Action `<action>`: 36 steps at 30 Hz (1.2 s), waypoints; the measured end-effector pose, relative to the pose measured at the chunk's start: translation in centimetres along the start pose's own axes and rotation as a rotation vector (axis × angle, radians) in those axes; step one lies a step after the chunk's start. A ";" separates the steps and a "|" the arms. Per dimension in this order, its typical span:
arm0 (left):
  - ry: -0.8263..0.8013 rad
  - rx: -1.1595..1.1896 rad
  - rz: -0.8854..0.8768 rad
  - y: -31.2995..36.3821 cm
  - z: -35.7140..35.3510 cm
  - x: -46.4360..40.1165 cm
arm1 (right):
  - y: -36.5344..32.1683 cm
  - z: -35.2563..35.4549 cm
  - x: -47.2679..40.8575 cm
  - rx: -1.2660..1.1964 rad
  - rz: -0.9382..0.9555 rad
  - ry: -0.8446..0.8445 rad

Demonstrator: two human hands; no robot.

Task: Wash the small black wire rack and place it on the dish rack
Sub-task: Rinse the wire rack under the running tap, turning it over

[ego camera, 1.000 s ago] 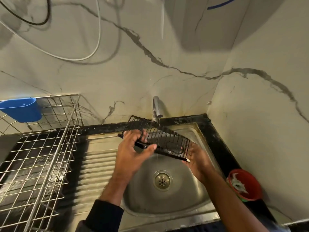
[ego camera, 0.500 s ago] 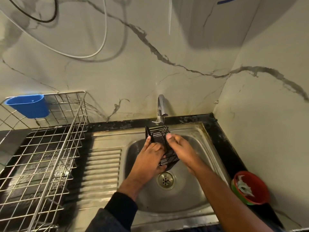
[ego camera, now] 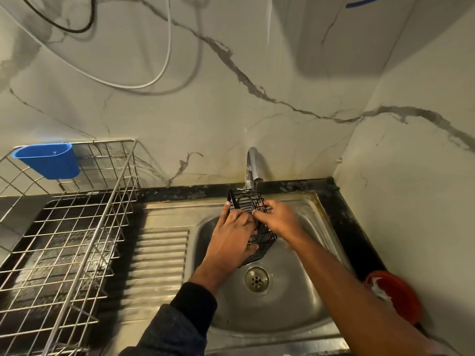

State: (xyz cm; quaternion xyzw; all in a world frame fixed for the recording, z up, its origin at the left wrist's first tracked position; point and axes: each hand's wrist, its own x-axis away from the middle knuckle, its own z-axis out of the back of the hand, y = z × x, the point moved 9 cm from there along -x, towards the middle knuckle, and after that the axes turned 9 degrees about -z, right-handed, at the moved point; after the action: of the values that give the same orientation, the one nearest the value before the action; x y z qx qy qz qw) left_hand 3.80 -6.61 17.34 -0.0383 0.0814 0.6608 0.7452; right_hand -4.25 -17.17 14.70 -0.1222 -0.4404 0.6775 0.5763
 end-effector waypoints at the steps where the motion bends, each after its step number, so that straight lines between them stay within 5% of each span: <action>1: 0.020 0.014 0.007 -0.1 0.1 0.1 | -0.3 -0.1 -0.1 0.012 0.011 -0.005; 8: 0.261 0.348 0.074 -1.6 1.1 2.2 | -1.4 0.3 -0.2 0.092 0.047 -0.016; 12: 0.484 0.795 0.437 -5.3 -0.5 4.6 | -1.8 0.6 -0.3 0.173 0.072 -0.018; 17: 0.470 1.489 0.735 -5.8 -3.8 4.7 | -3.1 0.7 -0.2 0.214 0.125 -0.033; 36: 0.411 1.965 0.704 -5.1 -3.0 2.6 | -4.8 2.0 -0.2 0.135 0.191 -0.008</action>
State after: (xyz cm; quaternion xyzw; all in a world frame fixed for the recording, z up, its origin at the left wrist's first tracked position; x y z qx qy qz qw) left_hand 8.90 -5.21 13.71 0.4949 0.7101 0.4643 0.1877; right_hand -2.28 -18.56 19.38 -0.1217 -0.3823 0.7580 0.5143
